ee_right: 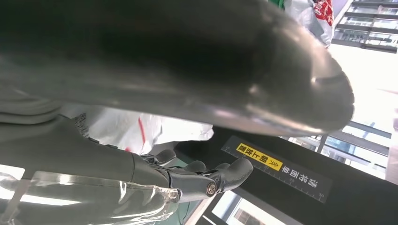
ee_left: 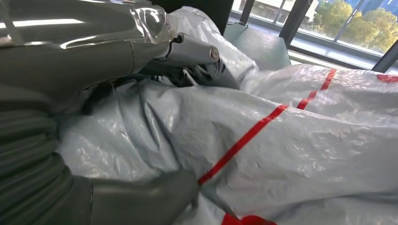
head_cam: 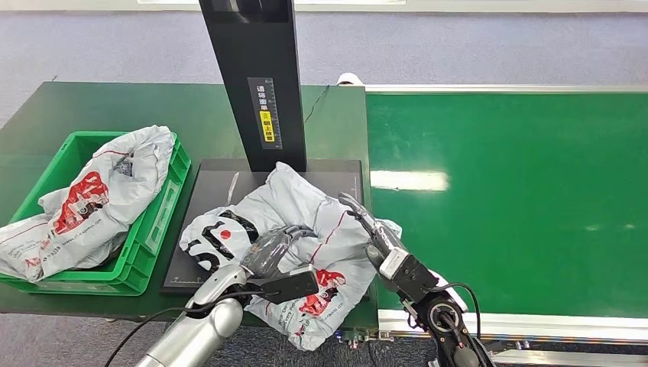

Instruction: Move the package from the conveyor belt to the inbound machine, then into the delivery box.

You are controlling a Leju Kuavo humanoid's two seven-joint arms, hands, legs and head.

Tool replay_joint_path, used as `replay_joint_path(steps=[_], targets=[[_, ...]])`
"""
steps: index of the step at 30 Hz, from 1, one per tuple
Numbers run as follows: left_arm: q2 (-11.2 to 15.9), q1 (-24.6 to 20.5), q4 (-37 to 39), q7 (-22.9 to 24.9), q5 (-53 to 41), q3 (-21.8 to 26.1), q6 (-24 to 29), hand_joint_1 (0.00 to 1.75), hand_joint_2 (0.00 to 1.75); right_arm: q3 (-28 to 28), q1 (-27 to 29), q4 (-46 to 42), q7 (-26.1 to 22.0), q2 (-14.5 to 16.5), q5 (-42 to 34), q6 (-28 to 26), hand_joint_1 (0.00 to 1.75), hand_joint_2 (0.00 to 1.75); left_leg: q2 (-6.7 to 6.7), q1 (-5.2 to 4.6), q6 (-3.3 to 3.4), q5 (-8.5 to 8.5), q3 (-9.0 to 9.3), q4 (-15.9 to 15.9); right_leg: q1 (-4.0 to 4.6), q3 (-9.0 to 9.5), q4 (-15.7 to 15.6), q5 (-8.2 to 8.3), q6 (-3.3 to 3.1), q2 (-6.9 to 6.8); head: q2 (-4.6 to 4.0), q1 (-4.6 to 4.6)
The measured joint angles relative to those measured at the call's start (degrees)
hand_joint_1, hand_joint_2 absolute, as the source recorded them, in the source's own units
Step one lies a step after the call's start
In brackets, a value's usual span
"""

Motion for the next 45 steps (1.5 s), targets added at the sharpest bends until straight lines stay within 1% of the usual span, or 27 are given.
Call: replay_joint_path(steps=[2, 3, 6, 11, 13, 16, 20, 26, 32, 40, 43, 45], targets=[[0.0, -0.2, 0.2, -0.3, 0.2, 0.0, 0.3, 1.62, 1.75, 0.0, 0.0, 0.0, 0.1, 0.0, 0.0, 0.0, 0.0, 0.0, 0.0, 0.0, 0.0, 0.0, 0.0, 0.0, 0.0, 0.0, 0.0, 0.0, 0.0, 0.0, 0.0, 0.0], [0.0, -0.4, 0.3, -0.4, 0.4, 0.0, 0.5, 1.63, 1.75, 0.0, 0.0, 0.0, 0.1, 0.0, 0.0, 0.0, 0.0, 0.0, 0.0, 0.0, 0.0, 0.0, 0.0, 0.0, 0.0, 0.0, 0.0, 0.0, 0.0, 0.0, 0.0, 0.0], [0.0, -0.6, 0.5, -0.8, 0.8, 0.0, 1.1, 1.74, 1.75, -0.1, 0.2, -0.2, 0.3, 0.0, 0.0, 0.0, 0.0, 0.0, 0.0, 0.0, 0.0, 0.0, -0.01, 0.0, 0.0, -0.01, 0.0, 0.0, 0.0, 0.0, 0.0, 0.0], [0.0, -0.6, 0.6, -2.0, 1.6, 0.0, 2.7, 1.75, 1.75, -0.1, 0.3, -0.3, 0.3, 0.0, 0.1, -0.1, 0.0, 0.0, 0.0, 0.0, 0.0, 0.0, -0.01, 0.0, 0.0, -0.01, 0.0, 0.0, 0.0, 0.0, 0.0, 0.0], [0.0, -0.5, 0.4, -2.8, 1.9, 0.0, 4.5, 1.75, 1.75, -0.1, 0.4, -0.5, 0.3, 0.0, 0.2, -0.1, 0.0, 0.0, 0.0, 0.0, 0.0, 0.0, -0.01, 0.0, 0.0, -0.01, 0.0, 0.0, 0.0, 0.0, 0.0, 0.0], [0.3, 0.4, -1.2, -4.0, 1.6, 0.2, 9.4, 1.75, 1.75, -0.3, 0.8, -1.0, 0.3, 0.0, 0.3, -0.3, 0.0, 0.0, 0.02, 0.0, 0.0, 0.0, -0.03, 0.0, 0.0, -0.04, 0.0, 0.0, 0.0, 0.0, 0.0, 0.0], [1.3, 2.4, -7.0, -4.7, 0.2, 1.7, 15.1, 1.75, 1.75, -0.7, 1.5, -1.8, 0.3, -0.1, 0.3, -0.6, 0.0, 0.0, 0.02, 0.01, 0.0, 0.0, -0.11, 0.0, 0.01, -0.11, 0.0, 0.0, 0.0, 0.0, 0.0, 0.0], [3.6, 5.8, -18.4, -5.5, -2.1, 5.5, 19.6, 1.75, 1.75, -1.0, 2.0, -2.4, 0.3, -0.1, 0.3, -0.7, 0.0, 0.0, 0.02, 0.01, 0.0, -0.01, -0.14, 0.0, 0.01, -0.16, 0.0, -0.01, 0.0, 0.01, 0.0, 0.01], [5.6, 7.5, -27.3, -6.2, -4.7, 10.6, 23.5, 1.75, 1.75, -1.3, 2.5, -2.4, 0.1, -0.5, 0.0, -0.7, 0.0, 0.0, 0.01, 0.01, 0.0, 0.0, -0.14, 0.0, 0.01, -0.15, 0.0, -0.01, 0.0, 0.01, 0.0, 0.01], [7.4, 7.8, -37.1, -6.9, -8.3, 14.3, 26.0, 1.75, 1.75, -1.9, 4.0, -3.6, 0.0, -0.6, 0.2, -0.8, 0.0, 0.0, 0.01, 0.01, -0.01, 0.0, -0.15, 0.0, 0.01, -0.17, 0.0, -0.01, 0.0, 0.0, 0.0, 0.01], [7.7, 7.1, -39.5, -5.7, -10.6, 15.6, 26.7, 1.75, 1.75, -2.0, 5.0, -4.5, 0.0, -0.6, 1.0, -0.8, 0.0, 0.0, 0.01, 0.01, -0.01, 0.0, -0.15, 0.0, 0.01, -0.19, 0.0, -0.01, -0.01, 0.0, 0.0, 0.01], [7.7, 5.6, -40.1, -3.9, -12.1, 17.0, 26.6, 1.75, 1.75, -2.4, 5.9, -5.4, 0.1, -0.6, 1.5, -0.9, 0.0, 0.0, 0.0, 0.01, -0.01, 0.0, -0.15, 0.0, 0.01, -0.19, 0.0, -0.01, -0.01, -0.01, 0.0, 0.0]])
